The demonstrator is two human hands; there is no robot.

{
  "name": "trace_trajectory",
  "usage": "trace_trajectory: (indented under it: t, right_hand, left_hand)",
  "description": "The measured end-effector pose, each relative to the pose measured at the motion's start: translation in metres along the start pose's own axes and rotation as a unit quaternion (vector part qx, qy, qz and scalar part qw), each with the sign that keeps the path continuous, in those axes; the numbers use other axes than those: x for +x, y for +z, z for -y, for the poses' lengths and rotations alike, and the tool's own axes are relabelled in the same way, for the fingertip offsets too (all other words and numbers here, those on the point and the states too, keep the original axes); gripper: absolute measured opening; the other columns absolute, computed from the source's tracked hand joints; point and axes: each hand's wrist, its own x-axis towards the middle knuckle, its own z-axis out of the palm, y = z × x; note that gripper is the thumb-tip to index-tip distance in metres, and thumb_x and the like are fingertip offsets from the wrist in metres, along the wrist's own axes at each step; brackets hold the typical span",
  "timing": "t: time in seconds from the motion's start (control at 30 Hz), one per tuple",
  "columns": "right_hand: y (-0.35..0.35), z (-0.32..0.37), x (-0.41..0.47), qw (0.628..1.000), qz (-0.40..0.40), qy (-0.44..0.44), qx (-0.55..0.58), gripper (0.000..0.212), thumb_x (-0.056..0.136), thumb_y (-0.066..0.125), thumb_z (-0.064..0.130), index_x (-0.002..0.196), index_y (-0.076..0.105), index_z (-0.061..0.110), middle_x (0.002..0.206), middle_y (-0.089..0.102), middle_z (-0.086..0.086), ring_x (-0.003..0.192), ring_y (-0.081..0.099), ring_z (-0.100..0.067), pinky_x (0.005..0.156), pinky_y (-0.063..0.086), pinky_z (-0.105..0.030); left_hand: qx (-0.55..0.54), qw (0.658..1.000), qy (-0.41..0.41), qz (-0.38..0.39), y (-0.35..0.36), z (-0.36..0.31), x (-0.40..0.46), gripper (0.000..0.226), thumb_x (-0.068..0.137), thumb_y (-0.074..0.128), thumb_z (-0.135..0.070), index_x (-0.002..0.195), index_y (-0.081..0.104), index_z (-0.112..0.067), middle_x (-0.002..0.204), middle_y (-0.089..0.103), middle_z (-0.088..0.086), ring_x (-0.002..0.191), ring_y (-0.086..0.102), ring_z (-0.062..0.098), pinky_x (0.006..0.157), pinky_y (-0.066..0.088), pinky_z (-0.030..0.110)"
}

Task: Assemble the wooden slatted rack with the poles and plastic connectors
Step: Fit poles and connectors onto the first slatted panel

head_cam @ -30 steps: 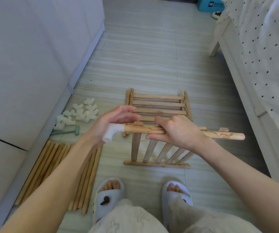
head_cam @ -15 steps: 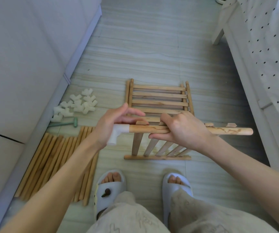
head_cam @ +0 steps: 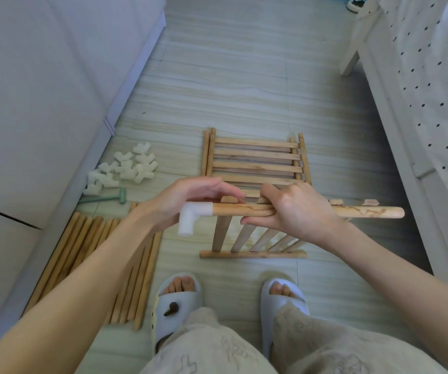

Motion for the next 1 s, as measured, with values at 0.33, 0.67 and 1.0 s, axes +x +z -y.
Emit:
trace_trajectory:
  t: [0.33, 0.67, 1.0]
  right_hand:
    - [0.000, 0.002, 0.000, 1.000, 0.002, -0.008, -0.027, 0.054, 0.082, 0.034, 0.064, 0.066, 0.046, 0.014, 0.042, 0.022, 0.009, 0.032, 0.019, -0.015, 0.037, 0.023, -0.020]
    - [0.002, 0.007, -0.007, 0.999, -0.003, -0.016, -0.049, 0.056, 0.082, 0.035, 0.062, 0.066, 0.047, 0.010, 0.032, 0.037, 0.000, 0.024, 0.037, -0.024, 0.035, 0.023, -0.020]
    - [0.000, 0.003, -0.003, 1.000, -0.007, -0.007, -0.009, 0.057, 0.078, 0.038, 0.067, 0.067, 0.047, 0.012, 0.034, 0.039, 0.002, 0.026, 0.040, -0.023, 0.033, 0.029, -0.021]
  left_hand:
    - [-0.138, 0.964, -0.104, -0.202, 0.016, 0.006, 0.009, 0.060, 0.102, 0.022, -0.043, 0.092, 0.072, -0.012, 0.094, 0.074, 0.008, 0.098, 0.067, 0.020, 0.086, 0.049, 0.031]
    - [-0.277, 0.904, -0.164, -0.282, 0.020, 0.013, 0.006, 0.056, 0.101, 0.022, -0.047, 0.104, 0.062, -0.007, 0.091, 0.073, 0.016, 0.095, 0.068, 0.027, 0.081, 0.053, 0.036]
    - [-0.125, 0.990, -0.008, -0.062, 0.010, 0.014, -0.008, 0.059, 0.098, 0.018, -0.045, 0.107, 0.065, -0.010, 0.114, 0.068, 0.007, 0.111, 0.060, 0.021, 0.099, 0.038, 0.036]
